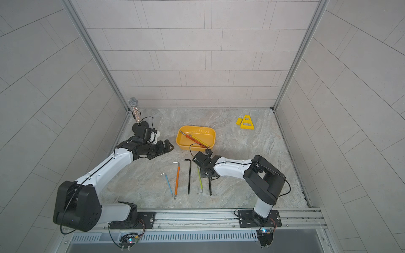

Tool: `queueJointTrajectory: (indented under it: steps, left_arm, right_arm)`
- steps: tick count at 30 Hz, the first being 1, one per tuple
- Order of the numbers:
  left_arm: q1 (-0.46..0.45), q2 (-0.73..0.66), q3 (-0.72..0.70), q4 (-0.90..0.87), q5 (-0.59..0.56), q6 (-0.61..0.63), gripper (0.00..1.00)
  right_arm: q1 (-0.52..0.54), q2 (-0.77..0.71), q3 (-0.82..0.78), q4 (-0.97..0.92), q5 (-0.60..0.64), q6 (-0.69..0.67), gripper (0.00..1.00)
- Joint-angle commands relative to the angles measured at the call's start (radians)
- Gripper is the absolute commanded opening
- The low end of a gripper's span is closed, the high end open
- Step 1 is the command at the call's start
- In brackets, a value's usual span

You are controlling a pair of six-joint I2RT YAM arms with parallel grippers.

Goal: Put the hex key on the desktop into the storage box
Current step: Pick up the Allen key from the center of the board.

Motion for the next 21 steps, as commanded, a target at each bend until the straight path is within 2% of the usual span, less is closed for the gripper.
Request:
queueJointTrajectory:
  steps: [1,6,13,21]
  left_arm:
    - [0.0,-0.013,0.017,-0.01,0.002,0.006,1.0]
    - [0.0,-0.013,0.016,-0.012,0.002,0.007,1.0]
    - [0.0,-0.012,0.016,-0.004,0.002,0.003,1.0]
    - [0.0,0.002,0.017,-0.005,0.017,-0.002,1.0]
  right_arm:
    - [0.01,0.011,-0.04,-0.031,-0.024,-0.012,0.08]
    - [0.01,-0.05,-0.035,-0.071,0.011,-0.052,0.0]
    - [0.01,-0.111,-0.004,-0.138,0.06,-0.098,0.0]
    - [0.01,-0.183,-0.006,-0.14,0.057,-0.148,0.0]
